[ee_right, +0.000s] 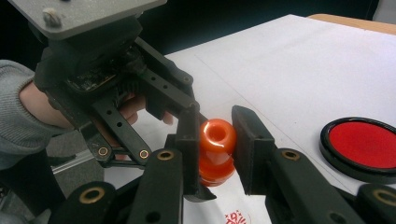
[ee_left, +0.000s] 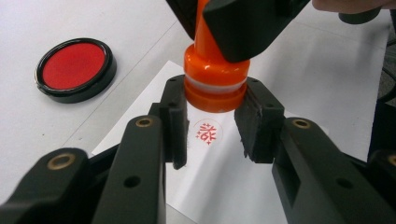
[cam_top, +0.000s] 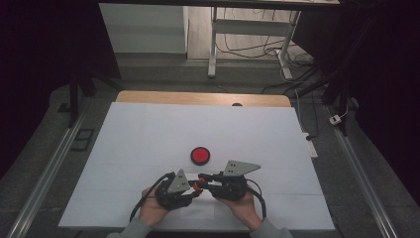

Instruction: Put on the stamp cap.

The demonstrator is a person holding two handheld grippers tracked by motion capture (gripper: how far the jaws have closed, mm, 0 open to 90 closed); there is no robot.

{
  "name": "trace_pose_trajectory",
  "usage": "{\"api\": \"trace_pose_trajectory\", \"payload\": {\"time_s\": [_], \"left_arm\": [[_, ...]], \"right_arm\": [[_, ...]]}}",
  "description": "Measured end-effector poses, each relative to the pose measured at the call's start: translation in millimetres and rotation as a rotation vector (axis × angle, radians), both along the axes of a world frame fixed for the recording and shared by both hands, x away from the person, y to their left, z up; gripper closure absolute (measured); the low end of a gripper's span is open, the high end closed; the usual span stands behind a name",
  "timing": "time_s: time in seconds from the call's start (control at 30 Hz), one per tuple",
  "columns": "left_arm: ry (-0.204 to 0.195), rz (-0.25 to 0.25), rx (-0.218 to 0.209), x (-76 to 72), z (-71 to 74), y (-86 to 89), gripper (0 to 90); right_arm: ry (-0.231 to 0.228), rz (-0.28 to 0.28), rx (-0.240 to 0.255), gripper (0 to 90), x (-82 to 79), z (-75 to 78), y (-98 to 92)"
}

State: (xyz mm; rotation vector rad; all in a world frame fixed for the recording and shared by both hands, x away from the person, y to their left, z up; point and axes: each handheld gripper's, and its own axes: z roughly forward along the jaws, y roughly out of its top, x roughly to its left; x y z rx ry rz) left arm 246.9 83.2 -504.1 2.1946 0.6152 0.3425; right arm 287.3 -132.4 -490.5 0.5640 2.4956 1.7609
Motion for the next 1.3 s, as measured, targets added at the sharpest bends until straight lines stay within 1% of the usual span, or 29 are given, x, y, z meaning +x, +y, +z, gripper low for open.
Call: {"api": "trace_pose_trajectory", "payload": {"time_s": [0.6,0.87,0.93,1.03,1.3], "left_arm": [[-0.002,0.002,0.003,-0.6,0.0,-0.4,64.6],[-0.001,0.003,0.002,-0.5,0.1,0.0,64.6],[-0.002,0.003,-0.005,-0.7,0.3,0.1,64.6],[-0.002,0.003,-0.001,-0.7,0.1,0.1,64.6],[-0.007,0.008,-0.004,-1.4,0.4,-0.3,64.7]], "right_arm": [[0.000,-0.001,0.003,72.2,0.0,-0.8,-0.2],[0.001,0.000,0.003,72.2,-0.4,-0.9,-0.1],[0.001,0.005,-0.001,72.2,-1.0,-1.0,0.6],[0.000,0.006,-0.006,72.2,-1.4,-1.6,1.6],[0.002,0.004,0.000,72.2,-1.3,-1.8,1.3]]}}
